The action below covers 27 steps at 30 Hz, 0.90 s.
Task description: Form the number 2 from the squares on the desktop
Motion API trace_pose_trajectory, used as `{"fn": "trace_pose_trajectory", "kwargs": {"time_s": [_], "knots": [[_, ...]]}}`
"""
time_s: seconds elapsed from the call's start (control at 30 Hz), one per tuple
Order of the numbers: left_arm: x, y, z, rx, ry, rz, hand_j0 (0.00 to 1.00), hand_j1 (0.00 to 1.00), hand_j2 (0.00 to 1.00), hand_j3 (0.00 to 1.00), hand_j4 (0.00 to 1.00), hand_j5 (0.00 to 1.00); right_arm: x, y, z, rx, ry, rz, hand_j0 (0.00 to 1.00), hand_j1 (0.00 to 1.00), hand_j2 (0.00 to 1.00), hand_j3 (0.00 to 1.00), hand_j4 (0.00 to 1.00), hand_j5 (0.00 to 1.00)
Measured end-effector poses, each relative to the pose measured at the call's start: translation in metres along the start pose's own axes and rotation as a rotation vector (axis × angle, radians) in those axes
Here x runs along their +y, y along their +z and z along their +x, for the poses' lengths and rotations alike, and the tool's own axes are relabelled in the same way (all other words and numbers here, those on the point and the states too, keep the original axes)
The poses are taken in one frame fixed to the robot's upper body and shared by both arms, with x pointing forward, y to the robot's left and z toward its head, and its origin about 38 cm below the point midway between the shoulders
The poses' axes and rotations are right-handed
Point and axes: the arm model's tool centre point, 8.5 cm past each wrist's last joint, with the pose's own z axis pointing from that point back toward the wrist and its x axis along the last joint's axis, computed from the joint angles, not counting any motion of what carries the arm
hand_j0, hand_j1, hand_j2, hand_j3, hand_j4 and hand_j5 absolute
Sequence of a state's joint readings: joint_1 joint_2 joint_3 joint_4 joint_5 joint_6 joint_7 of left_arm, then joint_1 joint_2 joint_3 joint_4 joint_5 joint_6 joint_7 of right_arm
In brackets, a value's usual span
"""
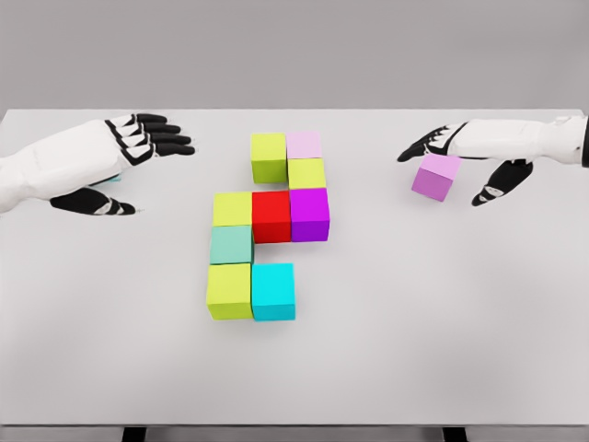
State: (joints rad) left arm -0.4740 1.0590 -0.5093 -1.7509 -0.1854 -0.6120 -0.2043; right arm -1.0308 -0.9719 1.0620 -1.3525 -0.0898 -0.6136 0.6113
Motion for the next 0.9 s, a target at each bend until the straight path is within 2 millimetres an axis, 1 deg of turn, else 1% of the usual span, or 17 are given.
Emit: {"fn": "trace_pose_trajectory", "kwargs": {"time_s": [0.13, 0.23, 0.33, 0.4, 0.43, 0.47, 0.5, 0.53, 0.57, 0.6, 0.7, 0.8, 0.83, 0.87, 0.9], "knots": [[-0.006, 0.006, 0.002, -0.008, 0.050, -0.088, 1.00, 1.00, 1.00, 1.00, 1.00, 1.00, -0.002, 0.003, -0.002, 0.012, 0.007, -0.001, 1.00, 1.00, 1.00, 1.00, 1.00, 1.00], [-0.021, 0.006, 0.006, -0.022, 0.093, -0.135, 1.00, 1.00, 1.00, 1.00, 1.00, 1.00, 0.001, 0.003, -0.004, 0.015, 0.001, 0.001, 1.00, 1.00, 1.00, 1.00, 1.00, 1.00], [-0.023, 0.006, 0.007, -0.028, 0.118, -0.144, 1.00, 1.00, 1.00, 1.00, 1.00, 1.00, -0.007, 0.001, -0.002, 0.007, 0.007, -0.029, 1.00, 1.00, 1.00, 1.00, 1.00, 1.00], [-0.020, 0.006, 0.007, -0.031, 0.127, -0.136, 1.00, 1.00, 1.00, 1.00, 1.00, 1.00, -0.019, 0.002, 0.002, 0.001, 0.029, -0.056, 1.00, 1.00, 1.00, 1.00, 1.00, 1.00], [-0.002, 0.002, 0.005, -0.039, 0.084, -0.118, 1.00, 1.00, 1.00, 1.00, 1.00, 1.00, -0.019, 0.002, 0.003, -0.003, 0.033, -0.058, 1.00, 1.00, 1.00, 1.00, 1.00, 1.00], [0.022, -0.006, 0.004, -0.056, 0.031, -0.101, 1.00, 1.00, 1.00, 1.00, 1.00, 1.00, -0.020, 0.003, 0.004, -0.004, 0.036, -0.060, 1.00, 1.00, 1.00, 1.00, 1.00, 1.00], [0.036, -0.015, 0.006, -0.077, -0.007, -0.108, 1.00, 1.00, 1.00, 1.00, 1.00, 1.00, -0.021, 0.006, 0.004, 0.001, 0.042, -0.062, 1.00, 1.00, 1.00, 1.00, 1.00, 1.00], [0.039, -0.020, 0.006, -0.090, -0.013, -0.125, 1.00, 1.00, 1.00, 1.00, 1.00, 1.00, -0.023, 0.009, 0.004, 0.008, 0.046, -0.063, 1.00, 1.00, 1.00, 1.00, 1.00, 1.00], [0.030, -0.023, 0.007, -0.098, -0.001, -0.162, 1.00, 1.00, 1.00, 1.00, 1.00, 1.00, -0.023, 0.013, 0.003, 0.015, 0.049, -0.063, 1.00, 1.00, 1.00, 1.00, 1.00, 1.00], [0.013, -0.022, 0.007, -0.100, 0.031, -0.205, 1.00, 1.00, 1.00, 1.00, 1.00, 1.00, -0.022, 0.017, 0.002, 0.025, 0.050, -0.062, 1.00, 1.00, 1.00, 1.00, 1.00, 1.00], [-0.007, -0.012, 0.004, -0.080, 0.071, -0.269, 1.00, 1.00, 1.00, 1.00, 1.00, 1.00, -0.022, 0.021, 0.001, 0.040, 0.060, -0.057, 1.00, 1.00, 1.00, 1.00, 1.00, 1.00], [-0.014, -0.007, 0.002, -0.068, 0.090, -0.287, 1.00, 1.00, 1.00, 1.00, 1.00, 1.00, -0.020, 0.018, 0.000, 0.049, 0.080, -0.041, 1.00, 1.00, 1.00, 1.00, 1.00, 1.00], [-0.012, -0.005, 0.002, -0.062, 0.088, -0.282, 1.00, 1.00, 1.00, 1.00, 1.00, 1.00, -0.013, 0.015, -0.001, 0.049, 0.071, -0.029, 1.00, 1.00, 1.00, 1.00, 1.00, 1.00], [-0.016, -0.002, 0.002, -0.058, 0.099, -0.281, 1.00, 1.00, 1.00, 1.00, 1.00, 1.00, -0.011, 0.012, -0.002, 0.052, 0.079, -0.020, 1.00, 1.00, 1.00, 1.00, 1.00, 1.00], [-0.011, -0.003, -0.001, -0.031, 0.099, -0.262, 1.00, 1.00, 1.00, 1.00, 1.00, 1.00, -0.010, 0.005, -0.001, 0.050, 0.090, -0.010, 1.00, 1.00, 1.00, 1.00, 1.00, 1.00]]}}
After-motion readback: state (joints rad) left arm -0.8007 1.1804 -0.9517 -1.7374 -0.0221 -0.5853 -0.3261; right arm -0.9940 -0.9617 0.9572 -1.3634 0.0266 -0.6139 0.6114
